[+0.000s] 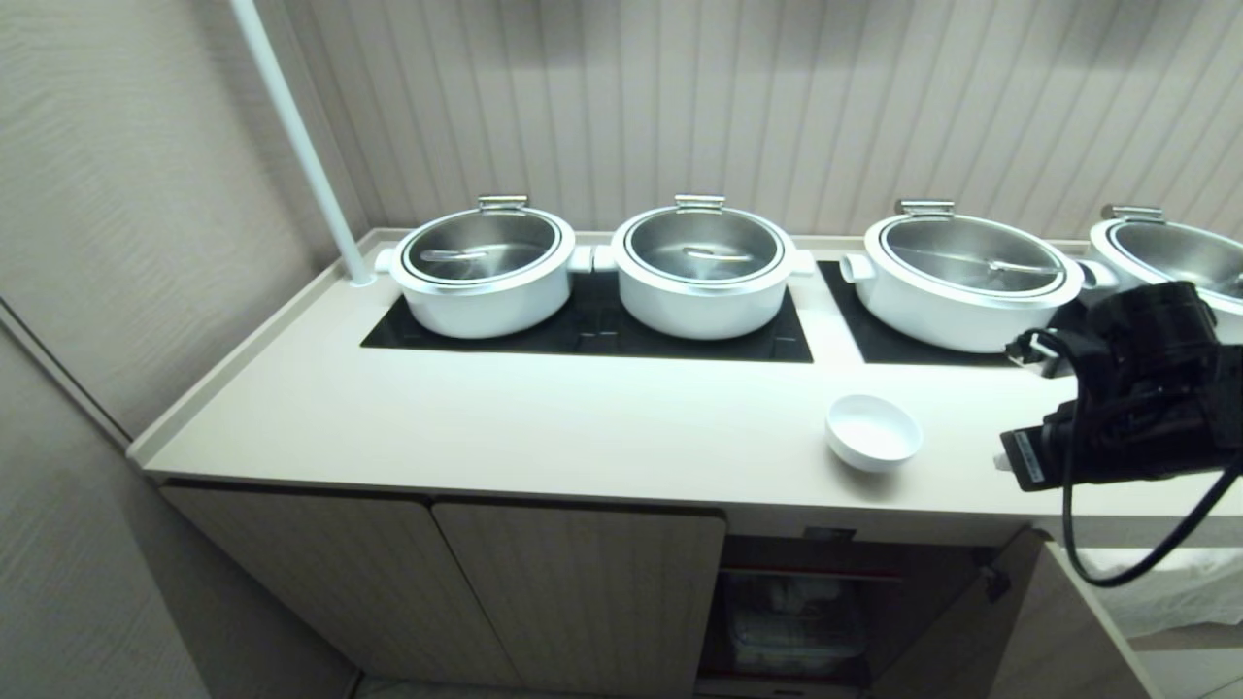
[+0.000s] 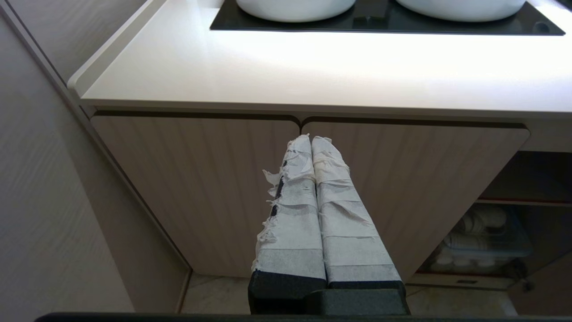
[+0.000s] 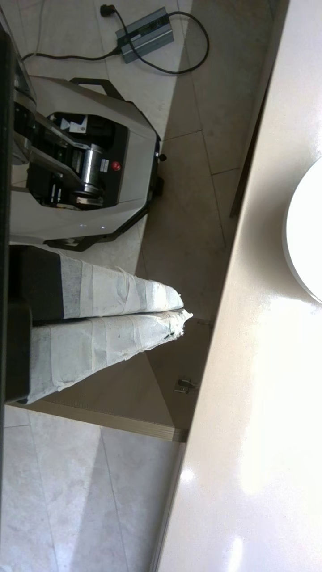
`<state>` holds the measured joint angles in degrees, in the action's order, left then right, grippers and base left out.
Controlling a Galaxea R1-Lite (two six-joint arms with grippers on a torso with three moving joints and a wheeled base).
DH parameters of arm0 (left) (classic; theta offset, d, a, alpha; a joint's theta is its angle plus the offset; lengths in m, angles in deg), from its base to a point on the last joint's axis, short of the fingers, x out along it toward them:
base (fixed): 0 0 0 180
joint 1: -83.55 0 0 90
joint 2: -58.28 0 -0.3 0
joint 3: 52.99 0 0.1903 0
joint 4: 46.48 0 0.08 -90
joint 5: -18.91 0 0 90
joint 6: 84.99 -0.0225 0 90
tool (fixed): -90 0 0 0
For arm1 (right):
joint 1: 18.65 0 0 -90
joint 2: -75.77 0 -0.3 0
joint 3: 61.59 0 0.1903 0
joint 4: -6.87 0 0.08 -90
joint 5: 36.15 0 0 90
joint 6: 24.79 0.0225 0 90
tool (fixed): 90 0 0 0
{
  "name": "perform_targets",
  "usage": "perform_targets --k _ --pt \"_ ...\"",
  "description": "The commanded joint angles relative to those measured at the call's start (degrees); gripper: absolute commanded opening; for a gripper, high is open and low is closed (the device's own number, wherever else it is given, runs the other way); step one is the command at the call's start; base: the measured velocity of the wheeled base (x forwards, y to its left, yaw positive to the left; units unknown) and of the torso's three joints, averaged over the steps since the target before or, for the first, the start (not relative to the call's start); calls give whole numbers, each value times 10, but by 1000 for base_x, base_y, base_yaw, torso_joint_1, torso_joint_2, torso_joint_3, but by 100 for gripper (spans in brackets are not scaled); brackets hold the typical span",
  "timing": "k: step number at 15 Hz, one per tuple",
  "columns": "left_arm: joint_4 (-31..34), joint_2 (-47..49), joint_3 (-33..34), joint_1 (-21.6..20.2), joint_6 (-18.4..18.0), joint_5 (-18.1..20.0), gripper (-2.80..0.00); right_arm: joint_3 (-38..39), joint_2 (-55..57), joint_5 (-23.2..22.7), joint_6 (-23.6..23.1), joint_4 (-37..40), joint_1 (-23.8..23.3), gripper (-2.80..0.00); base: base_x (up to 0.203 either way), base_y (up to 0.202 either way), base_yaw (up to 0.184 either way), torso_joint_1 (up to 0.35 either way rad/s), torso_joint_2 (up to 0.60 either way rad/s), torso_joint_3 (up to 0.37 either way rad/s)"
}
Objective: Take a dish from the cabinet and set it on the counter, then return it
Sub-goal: Pick up the bowl from the table
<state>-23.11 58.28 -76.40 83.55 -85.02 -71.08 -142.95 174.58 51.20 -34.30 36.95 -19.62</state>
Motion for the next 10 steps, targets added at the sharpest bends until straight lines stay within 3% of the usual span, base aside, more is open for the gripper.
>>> perform_targets --k 1,5,10 --pt "0 0 0 0 0 0 -280 -39 21 -1 -1 25 -2 -280 0 0 0 0 0 0" --pt "0 0 0 0 0 0 -280 -115 60 -1 -2 96 -9 -280 0 0 0 0 0 0" --pt "0 0 0 0 0 0 -280 -168 107 -2 -36 98 -28 -280 0 0 0 0 0 0"
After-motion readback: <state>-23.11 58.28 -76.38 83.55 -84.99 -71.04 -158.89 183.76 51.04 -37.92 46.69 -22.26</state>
